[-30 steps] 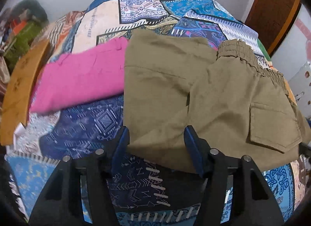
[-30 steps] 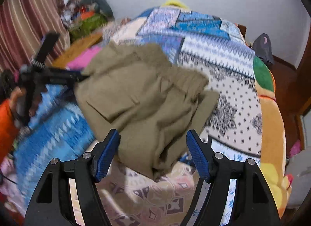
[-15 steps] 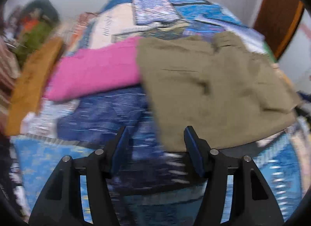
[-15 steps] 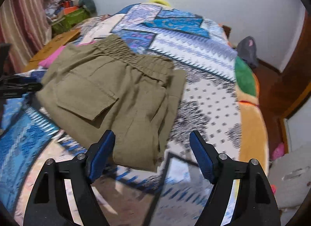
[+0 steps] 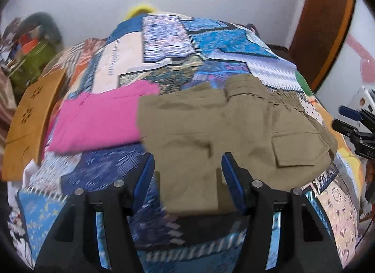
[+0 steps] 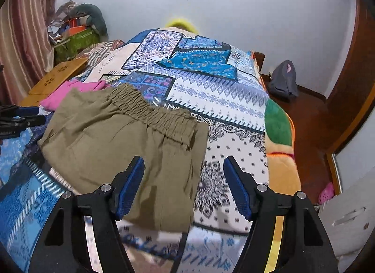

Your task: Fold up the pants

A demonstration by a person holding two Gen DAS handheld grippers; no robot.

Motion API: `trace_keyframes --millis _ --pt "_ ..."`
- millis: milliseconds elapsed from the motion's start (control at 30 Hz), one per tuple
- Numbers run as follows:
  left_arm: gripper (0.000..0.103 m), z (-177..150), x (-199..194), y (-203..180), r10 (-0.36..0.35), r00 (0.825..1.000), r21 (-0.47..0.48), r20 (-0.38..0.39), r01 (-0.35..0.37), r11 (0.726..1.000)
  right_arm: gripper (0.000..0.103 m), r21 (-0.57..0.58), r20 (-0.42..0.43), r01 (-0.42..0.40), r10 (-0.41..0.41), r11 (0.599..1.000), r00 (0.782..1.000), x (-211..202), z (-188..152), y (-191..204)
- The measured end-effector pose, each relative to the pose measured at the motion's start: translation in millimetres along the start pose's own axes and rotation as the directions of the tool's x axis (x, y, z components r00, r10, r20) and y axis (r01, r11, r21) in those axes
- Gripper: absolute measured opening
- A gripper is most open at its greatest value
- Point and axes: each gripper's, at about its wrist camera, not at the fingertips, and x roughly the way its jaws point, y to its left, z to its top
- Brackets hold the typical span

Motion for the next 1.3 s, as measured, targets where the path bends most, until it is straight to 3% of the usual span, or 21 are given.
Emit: trace_keyframes --millis 100,167,233,300,333,400,433,567,767,900,1000,1100,1300 --pt "0.060 4 23 -15 0.056 0.998 0.051 -0.018 -0.055 0.997 0.066 0.025 -0.033 -0.048 0.049 0.999 0.998 21 1 -1" --pt "0.060 3 37 -13 0.090 0.996 0.057 -0.028 -0.088 0.994 0.066 0.018 -0.080 -0.022 0.023 1.000 0.996 40 -4 -1" --pt "0.063 1 49 -3 0.077 0.996 0.020 -0.052 -0.076 0.997 0.066 0.006 -0.132 0.014 -0.013 1.000 0.991 54 -10 -4" --pt "0.065 -1 48 11 0.060 0.997 -0.036 -0.050 -0.062 0.997 0.066 0.008 -0.122 0.021 -0.020 1.000 0.992 54 -16 -9" --pt "0.065 -2 46 16 0.083 0.995 -0.043 -0.046 -0.085 0.995 0.066 0.010 -0.119 0.028 -0.027 1.000 0.993 51 -17 -12" --pt "0.065 -5 41 27 0.199 0.979 -0.034 -0.040 -0.201 0.979 0.066 0.018 -0.115 0.044 -0.042 0.999 0.992 43 -19 -21" --pt "0.065 -8 39 34 0.213 0.976 -0.040 -0.051 -0.215 0.976 0.066 0.023 -0.118 0.045 -0.042 0.999 0.992 41 -19 -23" --pt "0.065 -17 24 59 0.178 0.980 -0.099 -0.086 -0.186 0.978 0.067 0.021 -0.150 0.061 -0.057 0.998 0.987 26 -16 -27" --pt "0.073 -25 -1 71 0.112 0.992 -0.160 -0.062 -0.121 0.980 0.070 -0.044 -0.079 0.141 -0.144 0.989 0.986 1 -10 -11" --pt "0.075 -24 -4 62 0.088 0.995 -0.160 -0.040 -0.093 0.983 0.071 0.014 -0.064 0.085 -0.084 0.996 0.994 -4 -5 -11" --pt "0.076 -21 4 51 0.099 0.994 -0.120 -0.047 -0.104 0.987 0.079 0.046 -0.068 0.072 -0.068 0.996 0.995 1 -3 -13" --pt "0.076 -17 17 47 0.059 0.997 -0.121 -0.054 -0.065 0.990 0.079 0.084 -0.098 0.044 -0.036 0.995 0.995 13 -2 -18" --pt "0.081 -5 61 56 0.014 0.991 -0.158 -0.129 -0.034 0.987 0.079 0.163 -0.160 -0.017 0.044 0.986 0.986 45 -6 -30"
